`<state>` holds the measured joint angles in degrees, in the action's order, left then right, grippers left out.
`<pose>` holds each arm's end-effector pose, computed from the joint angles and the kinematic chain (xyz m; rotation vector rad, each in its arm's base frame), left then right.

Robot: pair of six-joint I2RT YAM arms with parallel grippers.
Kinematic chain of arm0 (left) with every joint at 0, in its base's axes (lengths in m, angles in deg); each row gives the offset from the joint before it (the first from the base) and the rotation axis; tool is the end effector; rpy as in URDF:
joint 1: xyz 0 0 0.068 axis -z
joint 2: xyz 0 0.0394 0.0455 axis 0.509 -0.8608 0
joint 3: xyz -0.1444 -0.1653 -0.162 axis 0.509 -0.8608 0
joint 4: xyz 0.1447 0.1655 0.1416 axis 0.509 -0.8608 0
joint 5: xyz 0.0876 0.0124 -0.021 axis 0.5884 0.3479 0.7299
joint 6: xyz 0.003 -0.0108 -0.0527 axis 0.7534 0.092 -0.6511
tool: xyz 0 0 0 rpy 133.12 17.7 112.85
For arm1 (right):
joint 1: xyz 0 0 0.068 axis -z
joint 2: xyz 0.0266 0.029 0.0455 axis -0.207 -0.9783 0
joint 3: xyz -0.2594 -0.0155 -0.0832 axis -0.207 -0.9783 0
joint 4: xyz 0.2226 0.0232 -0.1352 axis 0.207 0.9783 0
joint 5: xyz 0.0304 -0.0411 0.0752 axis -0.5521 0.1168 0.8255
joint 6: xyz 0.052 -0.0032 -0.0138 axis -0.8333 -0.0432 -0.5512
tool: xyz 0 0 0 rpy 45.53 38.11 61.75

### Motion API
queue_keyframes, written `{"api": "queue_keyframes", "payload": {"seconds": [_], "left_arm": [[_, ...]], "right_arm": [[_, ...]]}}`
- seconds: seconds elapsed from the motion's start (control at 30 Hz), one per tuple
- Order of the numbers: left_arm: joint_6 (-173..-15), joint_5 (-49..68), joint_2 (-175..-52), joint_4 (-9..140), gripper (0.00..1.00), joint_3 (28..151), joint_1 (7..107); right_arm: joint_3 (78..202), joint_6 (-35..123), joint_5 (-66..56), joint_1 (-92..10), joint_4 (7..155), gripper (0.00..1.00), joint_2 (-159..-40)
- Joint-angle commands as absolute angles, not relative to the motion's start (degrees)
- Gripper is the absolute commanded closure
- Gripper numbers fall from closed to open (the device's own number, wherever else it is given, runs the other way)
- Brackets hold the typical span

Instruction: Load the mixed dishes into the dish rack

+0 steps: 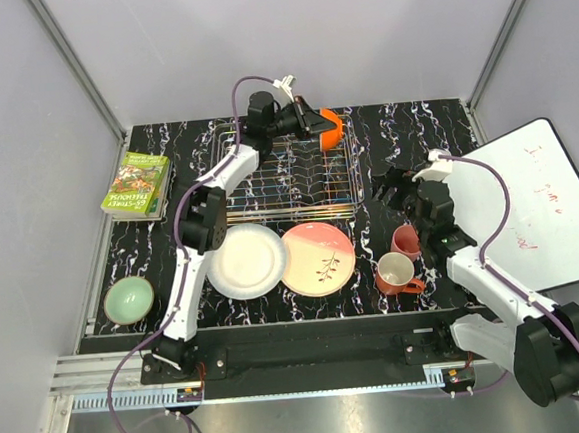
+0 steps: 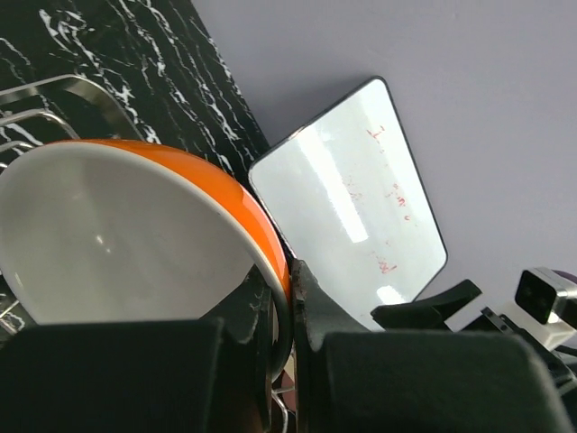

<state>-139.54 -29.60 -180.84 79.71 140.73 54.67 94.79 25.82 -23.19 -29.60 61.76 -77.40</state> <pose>0.5186 -0.2603 0.2403 0.1951 1.9196 -1.6863 0.2261 0.0648 0.2556 0.2481 1.7399 0.3781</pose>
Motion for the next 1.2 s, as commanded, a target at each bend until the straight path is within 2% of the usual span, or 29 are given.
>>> {"api": "queue_keyframes", "payload": {"seconds": [0.0, 0.37, 0.43, 0.47, 0.53, 0.57, 0.67, 0.7, 0.9, 1.07, 1.17], "left_arm": [[-137.22, -26.76, -181.19, 81.52, 1.0, 140.34, 55.2], [-136.87, -26.76, -177.24, 84.77, 1.0, 129.53, 55.47], [-136.95, -27.2, -176.98, 84.86, 0.92, 129.35, 55.47], [-136.95, -27.37, -176.98, 84.95, 0.79, 129.35, 55.47], [-136.43, -27.02, -176.62, 84.77, 0.66, 129.52, 55.47], [-136.25, -26.94, -176.45, 84.69, 0.53, 129.61, 55.55], [-135.02, -26.85, -175.4, 83.9, 0.46, 129.87, 55.56], [-133.98, -26.76, -174.52, 83.55, 0.39, 129.88, 55.47], [-125.29, -25.97, -167.68, 77.76, 0.37, 129.17, 55.38], [-112.89, -25.8, -158.27, 58.89, 0.37, 127.77, 53.36], [-98.34, -21.76, -147.93, 45.52, 0.35, 124.44, 50.38]], "right_arm": [[97.59, 26.38, -22.77, -30.05, 61.45, 0.08, -77.97], [97.95, 26.21, -22.51, -30.05, 61.81, 0.07, -78.58], [97.95, 25.94, -22.16, -30.05, 62.07, 0.07, -78.67], [97.95, 25.77, -22.07, -30.05, 62.16, 0.07, -78.76], [97.95, 25.59, -22.07, -30.05, 62.42, 0.05, -78.58], [97.95, 25.68, -22.24, -30.14, 62.51, 0.05, -78.58], [98.12, 25.77, -22.42, -30.14, 62.95, 0.02, -78.85], [98.21, 25.68, -22.59, -30.05, 63.21, 0.02, -78.85], [99.44, 26.82, -24.0, -30.05, 64.52, 0.0, -79.11], [101.2, 27.53, -26.28, -30.05, 67.08, 0.0, -78.85], [101.37, 26.56, -28.65, -30.05, 69.53, 0.0, -78.58]]}}
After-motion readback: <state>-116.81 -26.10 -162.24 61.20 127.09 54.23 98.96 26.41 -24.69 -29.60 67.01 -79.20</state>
